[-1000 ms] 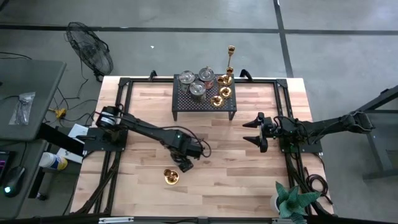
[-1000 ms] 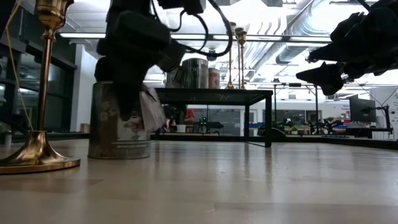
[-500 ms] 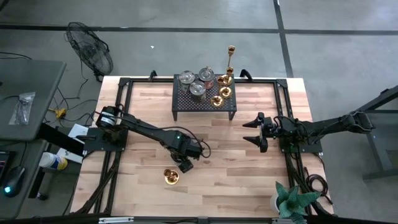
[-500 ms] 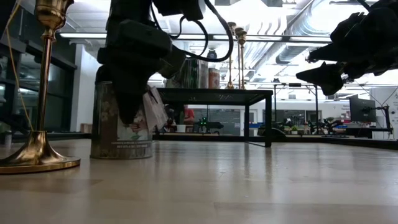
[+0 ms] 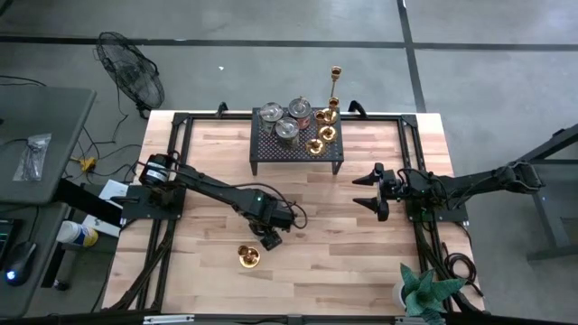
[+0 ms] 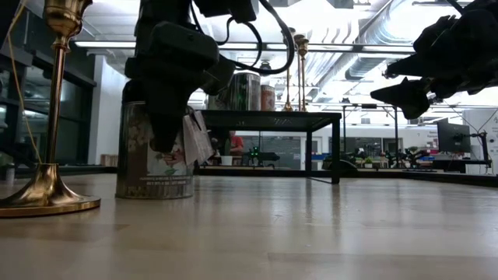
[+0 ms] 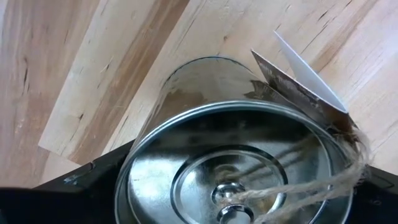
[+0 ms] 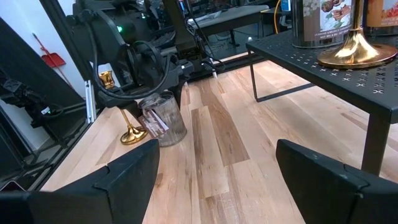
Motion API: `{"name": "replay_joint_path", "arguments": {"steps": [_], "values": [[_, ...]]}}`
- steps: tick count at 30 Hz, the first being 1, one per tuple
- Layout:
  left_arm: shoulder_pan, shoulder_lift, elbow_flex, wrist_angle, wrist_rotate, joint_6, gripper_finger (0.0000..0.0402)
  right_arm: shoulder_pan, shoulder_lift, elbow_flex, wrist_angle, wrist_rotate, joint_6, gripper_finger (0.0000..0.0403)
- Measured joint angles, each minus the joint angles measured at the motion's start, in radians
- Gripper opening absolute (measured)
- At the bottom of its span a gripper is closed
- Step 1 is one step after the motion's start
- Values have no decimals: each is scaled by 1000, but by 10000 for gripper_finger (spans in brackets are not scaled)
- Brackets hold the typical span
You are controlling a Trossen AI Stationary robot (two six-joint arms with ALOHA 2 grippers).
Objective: Pick & Place candle stick holders
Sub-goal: Align the brown scented candle with the white scented candle on the shelf
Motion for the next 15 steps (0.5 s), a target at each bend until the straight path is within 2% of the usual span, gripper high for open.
{"name": "replay_joint_path", "arguments": {"steps": [4, 15], "values": [[0, 0, 1, -1, -7, -7, 354, 0, 0, 0, 0, 0, 0, 316], [4, -3, 1, -6, 6, -8, 354, 0, 0, 0, 0, 0, 0, 316]]}}
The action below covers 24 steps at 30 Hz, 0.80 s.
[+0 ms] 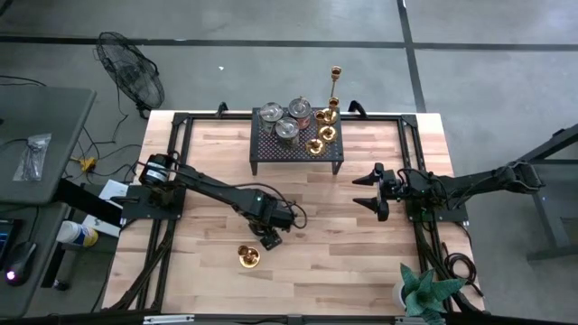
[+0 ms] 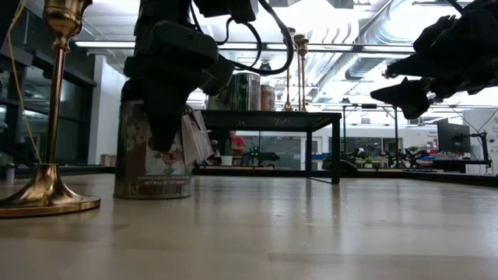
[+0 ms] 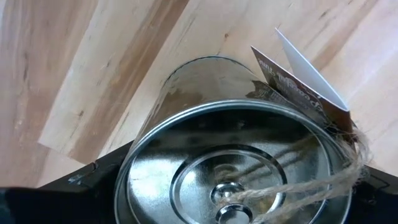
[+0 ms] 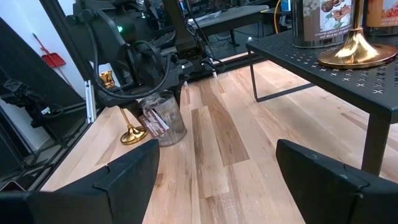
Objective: Pick & Place candle stick holders
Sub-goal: Align the brown scented candle with the white scented candle on the shelf
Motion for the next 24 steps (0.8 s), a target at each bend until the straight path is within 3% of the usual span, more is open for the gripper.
{"name": "replay_joint_path", "arguments": {"steps": [5, 14, 24], "values": [[16, -10, 38, -62, 39, 1, 354, 0, 0, 0, 0, 0, 0, 316], [77, -10, 232, -285, 23, 85, 354, 0, 0, 0, 0, 0, 0, 316], [201, -11, 510, -572, -85, 184, 354, 0, 0, 0, 0, 0, 0, 316]]}}
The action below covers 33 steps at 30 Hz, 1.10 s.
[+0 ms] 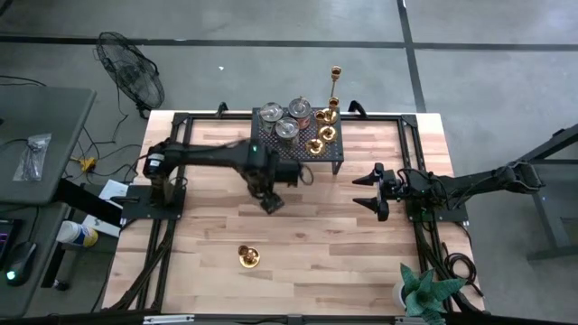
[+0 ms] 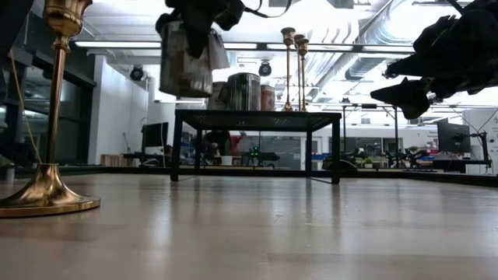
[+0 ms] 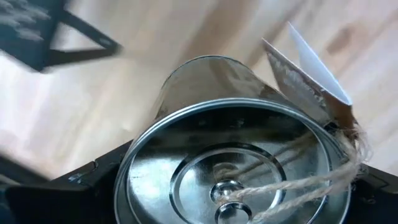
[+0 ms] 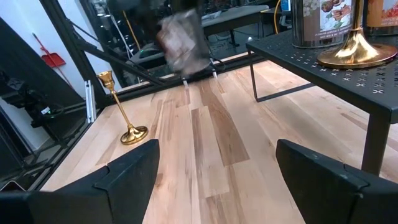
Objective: Pick & Place candle stick holders
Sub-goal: Align the brown scented candle with the white scented candle on the shelf
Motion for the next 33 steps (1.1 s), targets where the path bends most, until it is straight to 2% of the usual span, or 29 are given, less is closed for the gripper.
{"name": "replay_joint_path", "arguments": {"steps": [7, 18, 28, 33], "values": [[104, -1, 104, -3, -5, 16, 353, 0, 0, 0, 0, 0, 0, 316], [259, 0, 128, -2, -3, -19, 353, 0, 0, 0, 0, 0, 0, 316], [381, 0, 128, -1, -24, 127, 353, 0, 0, 0, 0, 0, 0, 316], [412, 0, 128, -1, -22, 285, 353, 0, 0, 0, 0, 0, 0, 316]]}}
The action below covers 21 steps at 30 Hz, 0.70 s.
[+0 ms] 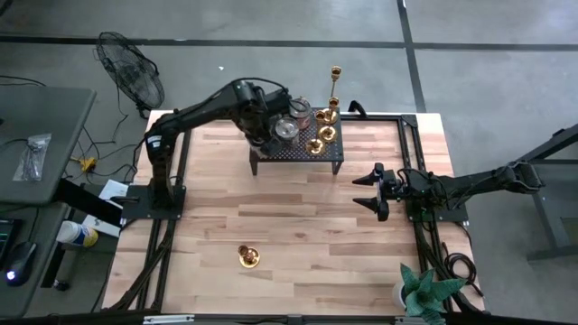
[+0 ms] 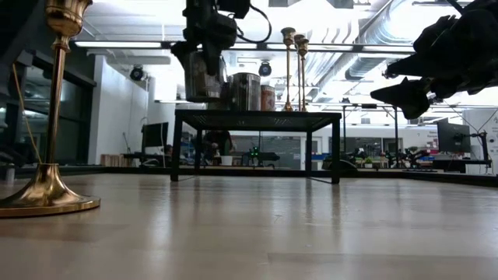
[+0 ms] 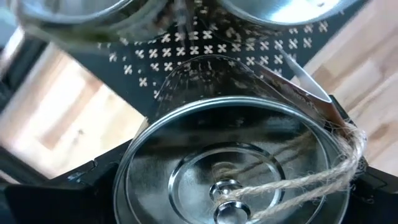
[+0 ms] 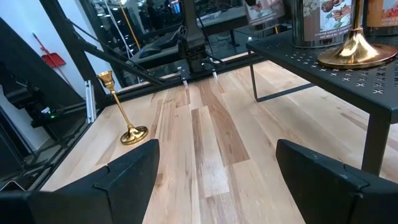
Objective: Pick & Place candle stick holders
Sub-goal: Align the brown scented candle with the white scented candle on the shelf
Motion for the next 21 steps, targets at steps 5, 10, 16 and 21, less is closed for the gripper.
{"name": "replay_joint_path", "arguments": {"steps": [5, 10, 16, 21], "values": [[6, 0, -6, 1, -13, 211, 361, 0, 0, 0, 0, 0, 0, 316], [17, 1, -41, 9, -33, 337, 358, 0, 0, 0, 0, 0, 0, 316], [17, 1, -51, 48, -56, 405, 359, 0, 0, 0, 0, 0, 0, 316], [23, 6, -51, 60, -36, 447, 359, 0, 0, 0, 0, 0, 0, 316]]}}
